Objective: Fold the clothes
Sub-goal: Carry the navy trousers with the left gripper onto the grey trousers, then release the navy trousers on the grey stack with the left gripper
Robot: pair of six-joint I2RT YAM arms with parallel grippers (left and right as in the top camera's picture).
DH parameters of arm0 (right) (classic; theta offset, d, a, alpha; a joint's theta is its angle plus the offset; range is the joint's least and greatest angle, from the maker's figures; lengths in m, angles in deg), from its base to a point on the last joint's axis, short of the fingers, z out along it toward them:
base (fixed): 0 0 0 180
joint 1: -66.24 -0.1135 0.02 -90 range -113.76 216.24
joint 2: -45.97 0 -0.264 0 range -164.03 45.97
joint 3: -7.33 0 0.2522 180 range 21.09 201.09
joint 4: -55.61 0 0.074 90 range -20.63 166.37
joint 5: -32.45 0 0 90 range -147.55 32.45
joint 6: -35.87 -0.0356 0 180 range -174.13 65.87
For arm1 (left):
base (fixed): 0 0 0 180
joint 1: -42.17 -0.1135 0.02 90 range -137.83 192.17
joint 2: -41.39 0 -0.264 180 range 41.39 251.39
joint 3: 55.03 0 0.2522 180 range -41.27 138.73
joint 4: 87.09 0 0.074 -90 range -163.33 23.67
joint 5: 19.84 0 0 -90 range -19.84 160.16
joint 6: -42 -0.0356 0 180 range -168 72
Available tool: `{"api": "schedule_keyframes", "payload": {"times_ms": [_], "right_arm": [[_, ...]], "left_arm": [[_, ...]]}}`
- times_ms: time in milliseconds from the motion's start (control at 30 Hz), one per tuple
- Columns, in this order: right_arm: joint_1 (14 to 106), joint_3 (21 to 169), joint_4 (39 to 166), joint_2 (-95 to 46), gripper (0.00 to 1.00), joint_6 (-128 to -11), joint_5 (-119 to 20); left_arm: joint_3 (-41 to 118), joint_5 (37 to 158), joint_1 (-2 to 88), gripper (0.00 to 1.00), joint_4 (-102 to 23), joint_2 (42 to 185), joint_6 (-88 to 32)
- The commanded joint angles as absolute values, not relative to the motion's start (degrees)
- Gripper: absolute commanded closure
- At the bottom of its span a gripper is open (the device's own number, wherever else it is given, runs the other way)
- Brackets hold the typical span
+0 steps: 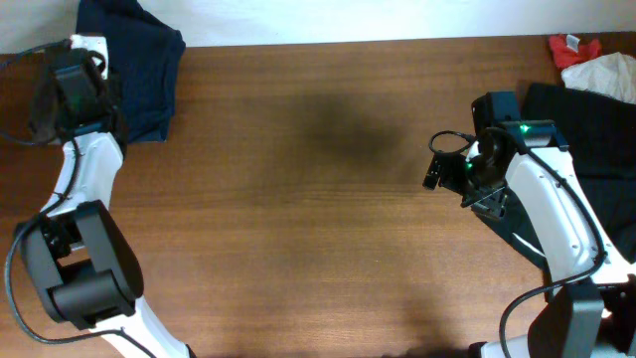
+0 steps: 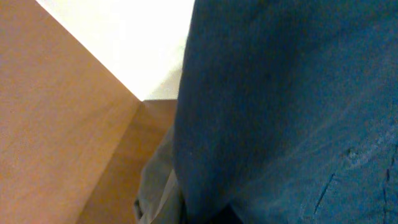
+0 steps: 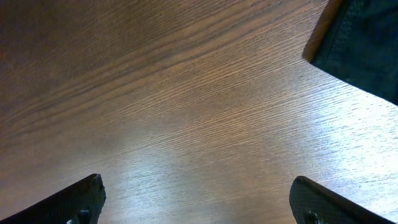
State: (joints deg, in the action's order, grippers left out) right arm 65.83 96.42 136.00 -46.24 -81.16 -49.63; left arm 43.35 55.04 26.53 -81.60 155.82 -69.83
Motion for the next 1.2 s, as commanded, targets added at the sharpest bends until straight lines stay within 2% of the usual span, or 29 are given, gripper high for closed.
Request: {"api": "schedule_keyframes", "payload": {"times_ms": [0,200,233,267,300,333,600,767,1000,1167], "right_arm": [[65.9,97.2,136.0,-46.1,0.02,-81.2,-50.4],[65.9,97.2,136.0,-46.1,0.02,-81.2,-50.4],[65.9,97.2,136.0,-46.1,0.02,-81.2,-50.4],[65.9,97.2,136.0,-46.1,0.02,-81.2,-50.4],[65.9,97.2,136.0,-46.1,0.01,-81.2,-50.4],[65.9,97.2,136.0,-46.1,0.02,-81.2,-50.4],[65.9,97.2,136.0,-46.1,0.02,-81.2,-50.4],[65.9,97.2,136.0,-46.1,0.02,-81.2,-50.4],[65.9,97.2,136.0,-46.1,0.02,-81.2,-50.4],[65.9,97.2,136.0,-46.1,0.02,-81.2,-50.4]], "left_arm": [[45.4,60.9,24.2,0.9,-85.2,157.5,-68.8],[45.4,60.9,21.0,0.9,-91.5,159.8,-68.8],[45.4,60.9,20.7,0.88,-91.5,159.8,-68.8],[45.4,60.9,20.3,0.68,-91.4,159.8,-68.8],[45.4,60.9,19.9,0.13,-91.2,159.8,-68.8],[45.4,60.9,19.4,0.01,-90.7,159.8,-68.8],[45.4,60.7,19.8,0.01,-88.6,159.5,-68.2],[45.4,60.8,22.9,0.0,-80.4,155.1,-67.4],[45.4,65.2,25.2,0.01,-59.9,141.7,-34.9],[45.4,74.3,25.2,0.01,-42.6,130.5,-33.4]]}}
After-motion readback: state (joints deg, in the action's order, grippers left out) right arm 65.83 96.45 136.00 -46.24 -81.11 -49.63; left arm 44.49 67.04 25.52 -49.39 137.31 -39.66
